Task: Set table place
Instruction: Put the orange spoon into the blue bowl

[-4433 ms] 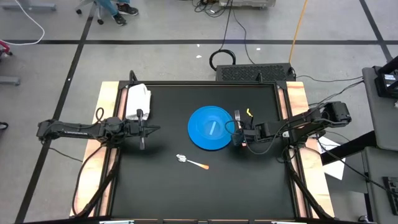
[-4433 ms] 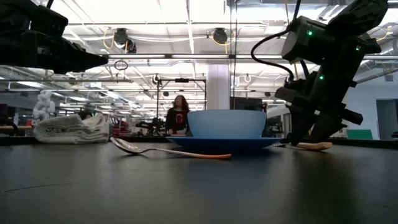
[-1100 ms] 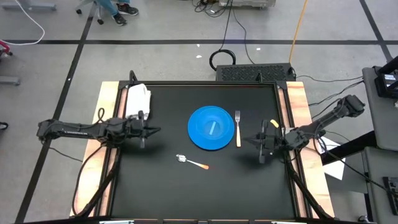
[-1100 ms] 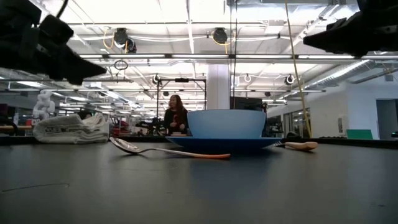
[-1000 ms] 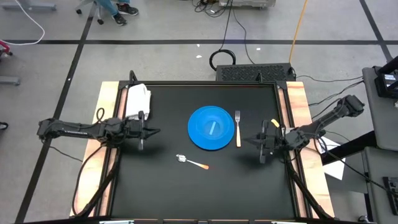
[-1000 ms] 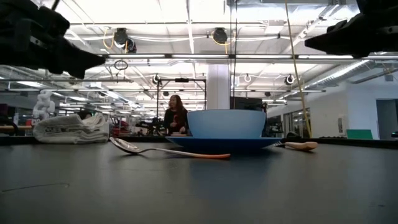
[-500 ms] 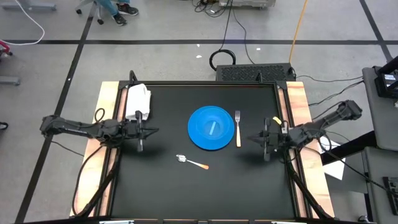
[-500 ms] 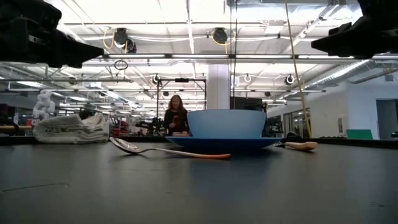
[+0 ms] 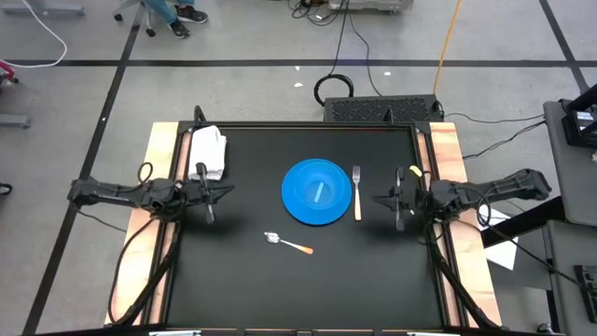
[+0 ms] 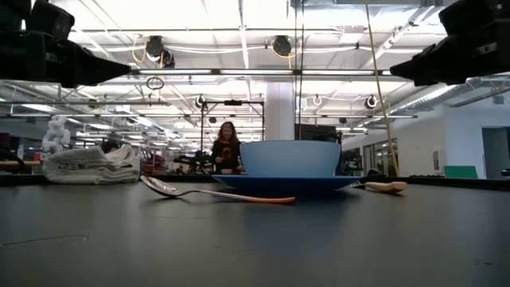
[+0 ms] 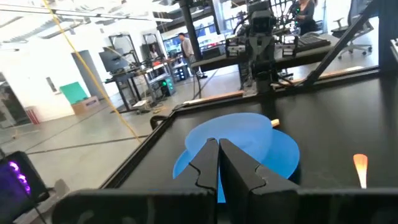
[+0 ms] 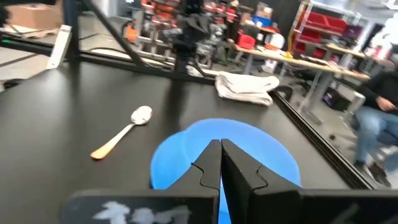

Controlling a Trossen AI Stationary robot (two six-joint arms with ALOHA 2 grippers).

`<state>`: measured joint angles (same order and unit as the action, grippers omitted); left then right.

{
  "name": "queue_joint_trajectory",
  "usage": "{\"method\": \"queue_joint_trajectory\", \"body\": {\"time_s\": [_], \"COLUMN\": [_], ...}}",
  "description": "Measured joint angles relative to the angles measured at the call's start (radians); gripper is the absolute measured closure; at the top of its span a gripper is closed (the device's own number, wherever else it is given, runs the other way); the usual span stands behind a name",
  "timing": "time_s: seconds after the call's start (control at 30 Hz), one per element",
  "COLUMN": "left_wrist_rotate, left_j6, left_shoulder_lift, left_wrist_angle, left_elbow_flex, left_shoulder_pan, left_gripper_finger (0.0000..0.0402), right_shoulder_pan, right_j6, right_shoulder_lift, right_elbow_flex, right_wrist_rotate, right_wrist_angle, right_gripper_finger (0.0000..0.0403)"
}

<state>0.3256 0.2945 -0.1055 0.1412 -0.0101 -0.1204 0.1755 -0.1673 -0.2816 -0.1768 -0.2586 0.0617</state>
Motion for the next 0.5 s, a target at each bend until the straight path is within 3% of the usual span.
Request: {"method": "queue_joint_trajectory", "body": {"time_s": [0.3, 0.5], "left_wrist_rotate": [-0.007, -0.008], "left_j6": [-0.005, -0.004], "left_shoulder_lift": [0.069, 0.070], "left_wrist_angle": [-0.049, -0.065], "left_elbow_flex": [0.000, 0.000], "left_shoulder_pan": [0.001, 0.001], "left_gripper_finger": [0.0382, 0.0382], "right_shoulder_pan": [-0.147, -0.189], "right_j6": [0.055, 0.066], "right_shoulder_lift": [0.037, 0.048], "right_elbow_flex": [0.080, 0.152], "right_wrist_rotate": [0.151, 0.157], "right_wrist_angle": [0.063, 0.180], "right_gripper_finger": [0.0403, 0.0403]}}
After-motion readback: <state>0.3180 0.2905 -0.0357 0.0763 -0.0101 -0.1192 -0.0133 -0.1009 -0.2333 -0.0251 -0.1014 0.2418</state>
